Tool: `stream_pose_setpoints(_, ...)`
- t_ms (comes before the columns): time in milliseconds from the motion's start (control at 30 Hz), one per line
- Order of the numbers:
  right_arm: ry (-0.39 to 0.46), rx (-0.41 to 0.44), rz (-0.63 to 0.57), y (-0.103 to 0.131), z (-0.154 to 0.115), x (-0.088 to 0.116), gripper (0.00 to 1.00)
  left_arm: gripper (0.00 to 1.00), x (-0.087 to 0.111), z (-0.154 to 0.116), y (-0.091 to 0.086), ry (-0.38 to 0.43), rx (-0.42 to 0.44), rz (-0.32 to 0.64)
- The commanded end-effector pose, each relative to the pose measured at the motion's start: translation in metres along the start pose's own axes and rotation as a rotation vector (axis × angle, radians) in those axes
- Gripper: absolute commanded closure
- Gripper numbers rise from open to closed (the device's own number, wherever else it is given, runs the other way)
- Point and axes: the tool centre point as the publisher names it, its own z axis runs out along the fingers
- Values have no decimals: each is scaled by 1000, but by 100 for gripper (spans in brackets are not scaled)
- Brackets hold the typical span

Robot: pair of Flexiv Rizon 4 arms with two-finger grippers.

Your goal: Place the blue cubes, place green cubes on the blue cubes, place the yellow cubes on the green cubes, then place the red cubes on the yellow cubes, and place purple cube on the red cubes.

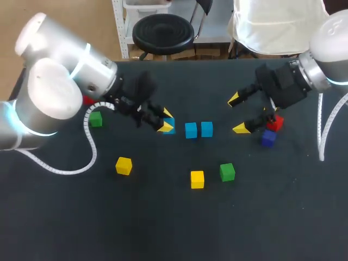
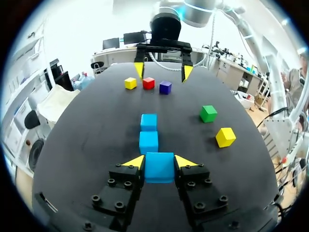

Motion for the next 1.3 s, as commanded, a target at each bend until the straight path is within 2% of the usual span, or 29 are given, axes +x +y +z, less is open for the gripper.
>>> stream_pose_setpoints(33, 0, 0, 0, 0, 0, 0, 0, 100, -13, 13, 15, 31, 19, 24)
stream_pose_setpoints(300, 0, 0, 0, 0, 0, 0, 0, 100, -10, 26, 23, 49, 15, 37)
stream_pose_setpoints(633, 0, 0, 0, 0, 0, 0, 0, 100, 7, 16, 19, 102, -17, -1)
stream_pose_setpoints(800, 0, 0, 0, 0, 0, 0, 0, 100, 17, 16, 16, 72, -38, -24)
stream_pose_setpoints(900, 0, 0, 0, 0, 0, 0, 0, 100, 23, 19, 18, 28, -44, -36)
stream_pose_setpoints(967, 0, 0, 0, 0, 0, 0, 0, 100, 26, 20, 20, 29, -44, -37)
stream_pose_setpoints(1300, 0, 0, 0, 0, 0, 0, 0, 100, 26, 22, 27, 12, -50, -12)
